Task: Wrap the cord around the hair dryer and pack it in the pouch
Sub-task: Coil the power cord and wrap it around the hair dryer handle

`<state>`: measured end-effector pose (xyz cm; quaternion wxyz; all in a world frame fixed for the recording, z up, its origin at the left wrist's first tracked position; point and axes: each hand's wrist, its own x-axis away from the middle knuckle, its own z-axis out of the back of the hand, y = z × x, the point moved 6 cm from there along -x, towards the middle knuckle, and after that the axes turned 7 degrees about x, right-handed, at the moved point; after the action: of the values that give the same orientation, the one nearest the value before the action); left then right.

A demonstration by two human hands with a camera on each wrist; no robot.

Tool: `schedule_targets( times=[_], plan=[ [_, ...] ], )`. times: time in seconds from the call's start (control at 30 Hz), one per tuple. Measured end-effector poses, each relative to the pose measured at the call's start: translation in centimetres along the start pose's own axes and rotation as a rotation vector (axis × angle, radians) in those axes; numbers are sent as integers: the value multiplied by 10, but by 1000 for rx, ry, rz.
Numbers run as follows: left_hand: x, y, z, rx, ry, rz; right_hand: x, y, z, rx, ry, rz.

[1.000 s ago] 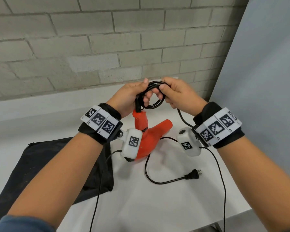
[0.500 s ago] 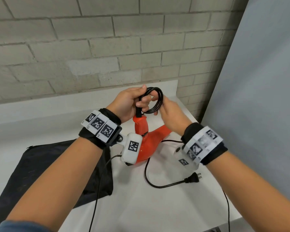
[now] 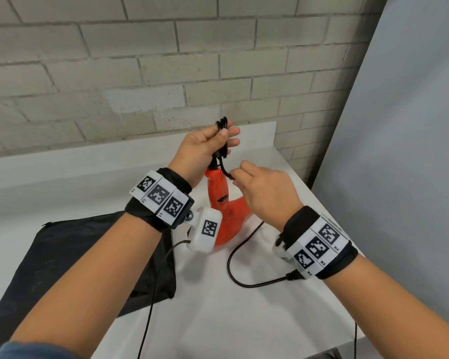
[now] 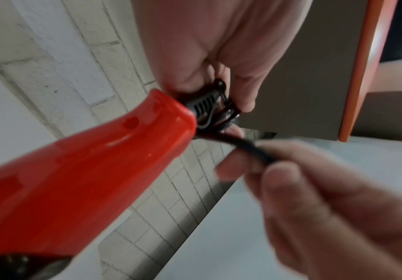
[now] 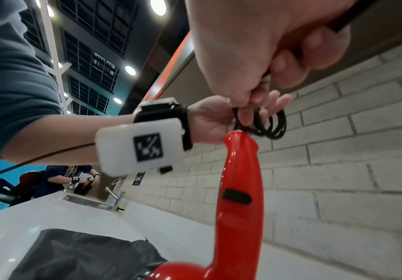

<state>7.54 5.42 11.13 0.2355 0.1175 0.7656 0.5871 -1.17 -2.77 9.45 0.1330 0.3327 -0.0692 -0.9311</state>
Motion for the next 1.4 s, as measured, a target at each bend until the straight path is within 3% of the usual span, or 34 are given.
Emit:
schedule_targets(
  times=[0.17, 0.3, 0.4, 0.5, 0.6, 0.73, 1.13, 1.4],
  plan=[
    [4, -4, -11, -50, -44, 4, -15, 9, 26, 22, 156, 57],
    [6, 1, -15, -218, -77, 3, -34, 22, 41, -149, 185, -48],
    [9, -2, -24, -189, -184, 85, -50, 46, 30, -392, -21, -238],
    [9, -6, -27, -122, -261, 152, -54, 53, 4, -744, -271, -316],
    [7, -7, -22, -56, -273, 179, -46, 50, -9, -1002, -266, -373],
    [1, -3, -9, 11, -183, 167, -36, 44, -14, -1227, -260, -352],
    [0, -7, 3, -130, -257, -13, -39, 50, -17, -991, -3, -442],
    [7, -7, 6, -254, 0, -314, -38, 47, -8, -932, 36, -486]
  ],
)
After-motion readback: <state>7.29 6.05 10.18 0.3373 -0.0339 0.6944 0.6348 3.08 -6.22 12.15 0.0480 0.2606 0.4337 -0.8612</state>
